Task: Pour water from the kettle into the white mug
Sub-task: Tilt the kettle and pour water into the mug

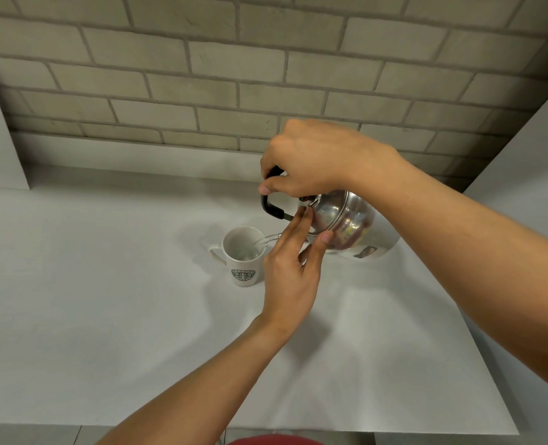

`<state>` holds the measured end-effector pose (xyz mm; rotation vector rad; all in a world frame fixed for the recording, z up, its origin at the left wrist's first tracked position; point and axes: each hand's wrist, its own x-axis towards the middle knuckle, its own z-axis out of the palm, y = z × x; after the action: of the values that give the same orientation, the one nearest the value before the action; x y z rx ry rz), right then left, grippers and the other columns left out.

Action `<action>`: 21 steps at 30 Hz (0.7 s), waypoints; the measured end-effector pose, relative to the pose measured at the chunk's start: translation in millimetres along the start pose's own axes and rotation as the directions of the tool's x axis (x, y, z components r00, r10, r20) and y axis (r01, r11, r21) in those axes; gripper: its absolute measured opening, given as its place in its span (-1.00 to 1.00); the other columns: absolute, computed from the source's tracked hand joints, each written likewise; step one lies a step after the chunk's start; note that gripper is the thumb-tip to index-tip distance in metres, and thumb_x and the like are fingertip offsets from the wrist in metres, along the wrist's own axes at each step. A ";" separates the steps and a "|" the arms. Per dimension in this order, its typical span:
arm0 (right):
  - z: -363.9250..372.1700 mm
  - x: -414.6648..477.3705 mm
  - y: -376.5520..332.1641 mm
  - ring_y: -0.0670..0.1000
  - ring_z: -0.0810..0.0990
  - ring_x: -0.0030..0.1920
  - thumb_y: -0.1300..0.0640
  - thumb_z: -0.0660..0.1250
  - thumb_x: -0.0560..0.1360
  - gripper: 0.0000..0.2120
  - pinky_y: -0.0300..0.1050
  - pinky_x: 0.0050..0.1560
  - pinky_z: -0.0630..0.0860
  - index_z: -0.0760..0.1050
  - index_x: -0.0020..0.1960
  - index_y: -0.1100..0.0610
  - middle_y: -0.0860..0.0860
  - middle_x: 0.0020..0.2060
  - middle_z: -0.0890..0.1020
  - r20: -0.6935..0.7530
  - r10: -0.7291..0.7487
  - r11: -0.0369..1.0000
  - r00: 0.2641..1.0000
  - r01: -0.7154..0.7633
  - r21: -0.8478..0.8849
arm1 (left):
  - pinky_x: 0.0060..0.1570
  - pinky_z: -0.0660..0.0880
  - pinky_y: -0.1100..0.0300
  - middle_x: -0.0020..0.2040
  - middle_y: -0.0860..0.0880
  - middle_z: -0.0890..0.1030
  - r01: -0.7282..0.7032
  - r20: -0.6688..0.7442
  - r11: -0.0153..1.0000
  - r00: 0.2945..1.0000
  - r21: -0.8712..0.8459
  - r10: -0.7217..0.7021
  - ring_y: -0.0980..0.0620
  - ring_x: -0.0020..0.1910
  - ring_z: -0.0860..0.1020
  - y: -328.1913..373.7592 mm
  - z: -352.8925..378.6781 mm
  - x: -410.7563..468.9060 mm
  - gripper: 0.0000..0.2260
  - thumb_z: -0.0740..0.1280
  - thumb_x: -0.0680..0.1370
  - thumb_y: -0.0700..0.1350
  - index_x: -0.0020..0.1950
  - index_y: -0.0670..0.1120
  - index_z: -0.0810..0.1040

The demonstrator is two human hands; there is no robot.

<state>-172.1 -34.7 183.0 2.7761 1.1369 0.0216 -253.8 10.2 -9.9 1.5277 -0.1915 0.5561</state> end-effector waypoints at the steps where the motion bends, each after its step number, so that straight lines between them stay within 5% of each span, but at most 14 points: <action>1: -0.1 0.1 -0.2 0.16 0.63 -0.16 -0.19 0.35 0.59 -0.68 -0.08 -0.30 0.45 0.71 0.02 0.02 -0.08 -0.35 0.50 0.000 0.002 1.000 1.000 -0.002 0.002 | 0.15 0.55 0.36 0.48 0.01 0.51 -0.002 -0.002 1.000 1.000 0.002 0.002 0.25 0.48 0.40 0.1 -0.1 -0.2 -0.60 0.41 0.64 -0.06 0.48 -0.07 0.48; 17: 17.9 -8.4 7.1 0.15 0.63 -0.14 -0.21 0.32 0.60 -0.68 -0.07 -0.27 0.45 0.71 0.07 -0.02 -0.05 -0.31 0.57 -0.052 0.047 0.996 0.998 -0.043 0.074 | 0.18 0.44 0.51 0.46 -0.07 0.52 -0.019 0.067 0.990 0.998 0.142 0.010 0.41 0.44 0.34 -4.9 -10.4 -3.2 -0.58 0.44 0.63 -0.13 0.47 -0.15 0.50; 21: 29.2 -20.0 17.2 0.10 0.63 -0.15 -0.22 0.30 0.61 -0.67 0.03 -0.21 0.58 0.71 0.13 -0.05 0.00 -0.18 0.71 -0.123 0.050 0.991 0.991 -0.034 0.128 | 0.28 0.53 0.23 0.46 -0.04 0.54 -0.022 0.124 0.983 0.992 0.185 -0.001 0.22 0.47 0.41 -7.0 -16.1 -1.8 -0.56 0.44 0.62 -0.04 0.48 -0.08 0.51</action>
<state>-172.4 -64.5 157.3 2.9475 1.1458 0.1364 -255.8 25.9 -17.9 1.7460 -0.2487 0.4983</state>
